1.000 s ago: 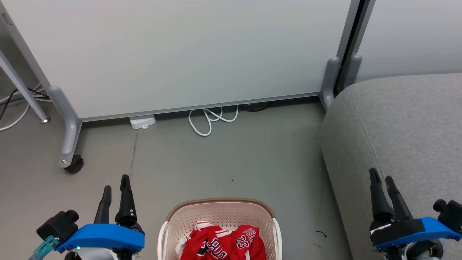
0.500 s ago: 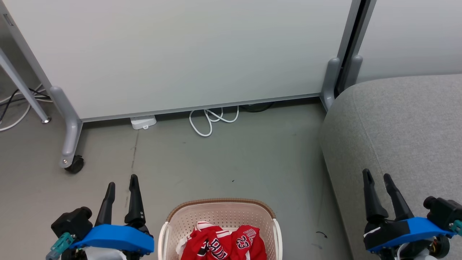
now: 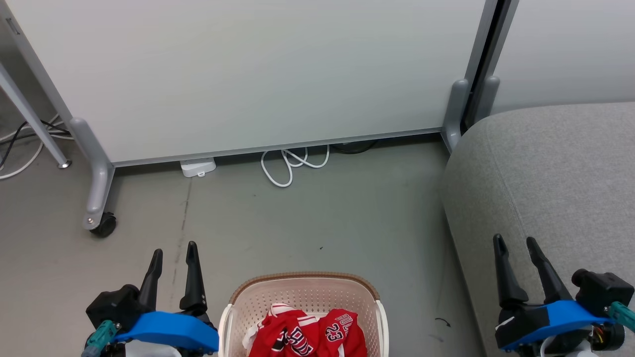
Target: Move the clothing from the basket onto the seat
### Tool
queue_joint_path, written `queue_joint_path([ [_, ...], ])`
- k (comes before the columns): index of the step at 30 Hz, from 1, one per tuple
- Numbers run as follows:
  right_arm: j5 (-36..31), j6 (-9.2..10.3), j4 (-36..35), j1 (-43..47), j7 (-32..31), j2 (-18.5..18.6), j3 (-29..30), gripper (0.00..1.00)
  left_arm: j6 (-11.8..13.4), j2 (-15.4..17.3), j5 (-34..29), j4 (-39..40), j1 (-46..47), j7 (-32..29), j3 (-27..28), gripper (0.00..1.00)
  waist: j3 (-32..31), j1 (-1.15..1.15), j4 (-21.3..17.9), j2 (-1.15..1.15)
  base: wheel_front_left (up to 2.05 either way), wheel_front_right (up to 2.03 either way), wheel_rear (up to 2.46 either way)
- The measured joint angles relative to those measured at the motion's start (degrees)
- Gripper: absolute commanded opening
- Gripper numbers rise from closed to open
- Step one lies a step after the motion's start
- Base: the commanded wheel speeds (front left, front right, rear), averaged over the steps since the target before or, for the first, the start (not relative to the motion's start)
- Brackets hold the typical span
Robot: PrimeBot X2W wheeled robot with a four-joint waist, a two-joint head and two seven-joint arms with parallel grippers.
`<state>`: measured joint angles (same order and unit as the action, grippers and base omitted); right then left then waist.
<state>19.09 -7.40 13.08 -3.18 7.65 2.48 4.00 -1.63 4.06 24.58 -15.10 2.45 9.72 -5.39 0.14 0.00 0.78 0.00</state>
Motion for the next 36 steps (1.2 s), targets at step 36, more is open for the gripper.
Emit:
queue_joint_path([
  [36, -17.4, -0.01, -0.4, 0.2, 3.6, 0.2, -0.2, 1.00, 0.2, -0.1, -15.3, -1.4, 0.1, 4.3, -1.0, 1.00, 0.5, 0.00, 0.3, 0.00, 0.00, 0.00, 0.00],
])
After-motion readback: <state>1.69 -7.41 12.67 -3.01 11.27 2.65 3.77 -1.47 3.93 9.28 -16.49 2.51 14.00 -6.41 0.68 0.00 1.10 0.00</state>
